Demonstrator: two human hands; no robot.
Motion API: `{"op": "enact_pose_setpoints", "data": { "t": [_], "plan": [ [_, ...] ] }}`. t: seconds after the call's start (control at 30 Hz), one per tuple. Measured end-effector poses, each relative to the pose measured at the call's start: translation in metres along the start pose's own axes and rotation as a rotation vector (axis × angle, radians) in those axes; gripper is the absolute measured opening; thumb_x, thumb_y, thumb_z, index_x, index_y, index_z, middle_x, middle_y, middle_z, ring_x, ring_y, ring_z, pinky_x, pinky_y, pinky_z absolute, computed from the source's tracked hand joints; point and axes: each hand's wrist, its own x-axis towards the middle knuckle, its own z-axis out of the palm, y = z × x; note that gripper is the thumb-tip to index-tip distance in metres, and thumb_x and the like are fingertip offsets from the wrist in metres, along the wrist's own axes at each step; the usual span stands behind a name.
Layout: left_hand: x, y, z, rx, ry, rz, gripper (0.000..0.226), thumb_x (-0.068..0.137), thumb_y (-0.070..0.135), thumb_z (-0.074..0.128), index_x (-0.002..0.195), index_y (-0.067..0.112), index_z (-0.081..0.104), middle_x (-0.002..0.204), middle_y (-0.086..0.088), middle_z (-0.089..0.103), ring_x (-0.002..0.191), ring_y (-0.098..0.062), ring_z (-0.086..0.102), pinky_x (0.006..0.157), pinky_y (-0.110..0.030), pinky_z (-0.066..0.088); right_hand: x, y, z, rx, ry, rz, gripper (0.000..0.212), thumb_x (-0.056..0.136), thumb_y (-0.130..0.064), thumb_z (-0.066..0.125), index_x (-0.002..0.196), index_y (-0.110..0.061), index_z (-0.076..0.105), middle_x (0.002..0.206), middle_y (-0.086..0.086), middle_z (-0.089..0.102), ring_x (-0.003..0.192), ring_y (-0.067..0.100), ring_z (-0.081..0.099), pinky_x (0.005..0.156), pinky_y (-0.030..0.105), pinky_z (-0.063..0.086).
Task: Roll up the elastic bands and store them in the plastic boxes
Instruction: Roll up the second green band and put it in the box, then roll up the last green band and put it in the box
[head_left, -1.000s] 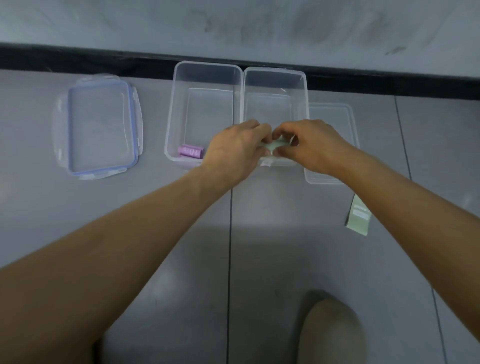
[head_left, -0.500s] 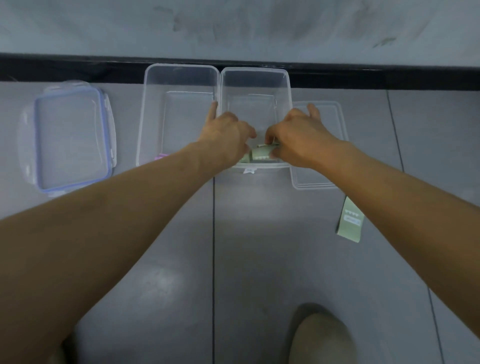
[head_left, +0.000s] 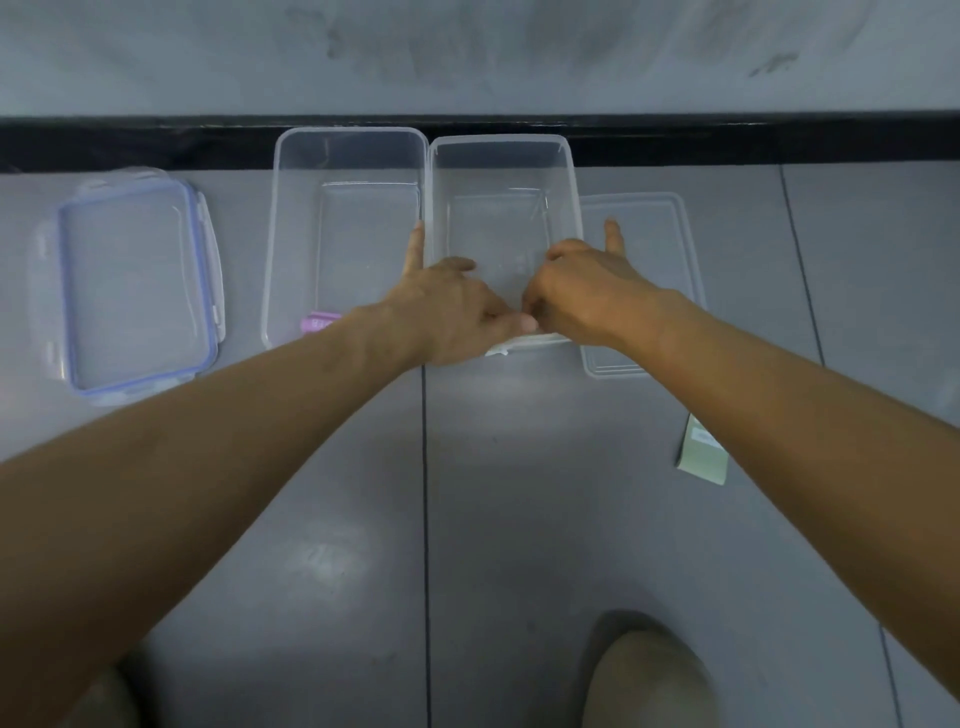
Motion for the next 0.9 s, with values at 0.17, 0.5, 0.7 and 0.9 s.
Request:
{"op": "enact_pose_setpoints", "data": {
  "t": [0.17,0.5,0.7,0.9],
  "plan": [
    [-0.006,0.0,0.002,0.105,-0.034,0.035,0.073,0.075,0.089,0.023,0.135,0.053,0.043,0.146,0.013,0.044,0.148,-0.017,0.013,0.108,-0.066,-0.019,-0.006,0.003,-0.01,0.0,-0.154,-0.025,0.046,0.095,-0.008,0.051,0.126,-0.041,0.063,0.15,0.006,0.042,0.15,0.019,0.009,0.113,0.063,-0.011],
    [-0.008,0.002,-0.006,0.099,-0.066,0.036,0.075,0.075,0.089,0.027,0.139,0.052,0.037,0.151,0.011,0.038,0.149,-0.022,0.004,0.107,-0.066,-0.02,-0.021,0.017,0.003,0.195,0.049,-0.082,0.046,0.1,-0.011,0.049,0.138,-0.036,0.054,0.164,0.001,0.018,0.151,0.024,-0.012,0.121,0.054,0.0],
    [-0.007,0.007,-0.013,0.136,-0.045,0.036,0.087,0.067,0.094,0.02,0.141,0.052,0.035,0.152,0.012,0.037,0.149,-0.023,0.003,0.108,-0.067,-0.019,-0.053,0.03,0.017,0.55,0.181,-0.01,0.044,0.097,-0.049,0.05,0.14,-0.041,0.049,0.165,-0.004,0.011,0.151,0.017,-0.009,0.122,0.042,0.003],
    [-0.013,0.029,-0.019,0.018,0.177,0.097,0.096,0.066,0.096,0.016,0.144,0.043,0.034,0.15,0.01,0.041,0.149,-0.021,0.01,0.115,-0.06,-0.01,-0.08,0.039,0.03,0.691,0.263,0.035,0.049,0.095,-0.054,0.049,0.143,-0.045,0.044,0.164,-0.008,0.013,0.151,0.008,-0.003,0.118,0.034,0.007]
  ]
}}
